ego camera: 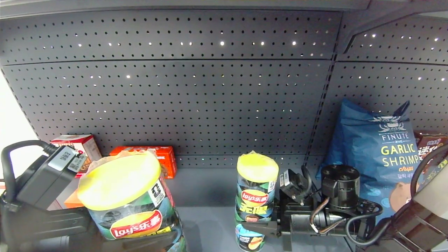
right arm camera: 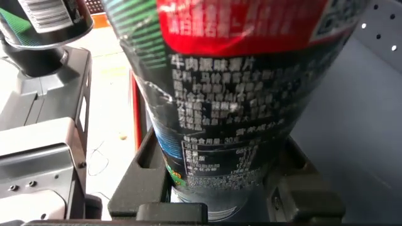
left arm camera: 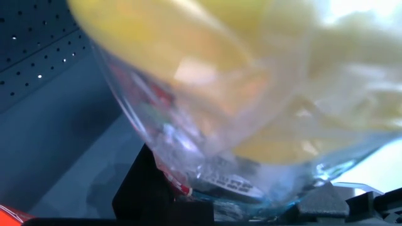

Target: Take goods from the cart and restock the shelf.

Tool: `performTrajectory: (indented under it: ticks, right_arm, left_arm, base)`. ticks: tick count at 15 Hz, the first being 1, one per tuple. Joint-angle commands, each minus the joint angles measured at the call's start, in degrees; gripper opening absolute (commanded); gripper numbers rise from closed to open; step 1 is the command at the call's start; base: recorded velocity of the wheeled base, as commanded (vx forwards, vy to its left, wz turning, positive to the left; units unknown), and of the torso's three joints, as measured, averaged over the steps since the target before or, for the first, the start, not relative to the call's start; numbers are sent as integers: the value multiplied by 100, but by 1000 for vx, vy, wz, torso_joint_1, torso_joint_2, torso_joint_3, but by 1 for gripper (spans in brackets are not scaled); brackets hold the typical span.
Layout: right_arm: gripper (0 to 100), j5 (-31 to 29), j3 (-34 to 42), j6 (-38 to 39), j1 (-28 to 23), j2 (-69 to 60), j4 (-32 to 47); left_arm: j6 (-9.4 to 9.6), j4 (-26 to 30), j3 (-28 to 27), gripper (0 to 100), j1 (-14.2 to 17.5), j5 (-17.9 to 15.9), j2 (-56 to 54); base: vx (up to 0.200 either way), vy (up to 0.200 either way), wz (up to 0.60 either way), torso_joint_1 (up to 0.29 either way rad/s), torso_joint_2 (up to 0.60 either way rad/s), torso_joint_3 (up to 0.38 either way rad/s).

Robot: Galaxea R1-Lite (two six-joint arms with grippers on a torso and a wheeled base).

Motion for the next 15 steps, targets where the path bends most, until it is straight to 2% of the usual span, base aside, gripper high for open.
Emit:
performTrajectory:
  ticks: [1,2,3,12,15]
  right_arm:
    - [0,5,-13,-12,18,139,-4]
    - [0,-4,-13,-4,36,174,-83]
    - [100,-4,-13,5,53,235,-154]
    - [100,-13,31,14,18,95,-224]
    - [100,5,163,23,-140,-204,-224]
  left_arm:
    - [0,-6,16,0,0,-1,17]
    - [0,-6,16,0,0,-1,17]
    - [0,-6,16,0,0,-1,26]
    - [0,-6,60,0,0,-1,17]
    - [0,-6,87,0,0,-1,17]
  base:
    - [0,0,0,0,0,0]
    - [0,0,0,0,0,0]
    - [0,0,0,0,0,0]
    - [0,0,0,0,0,0]
    - [0,0,0,0,0,0]
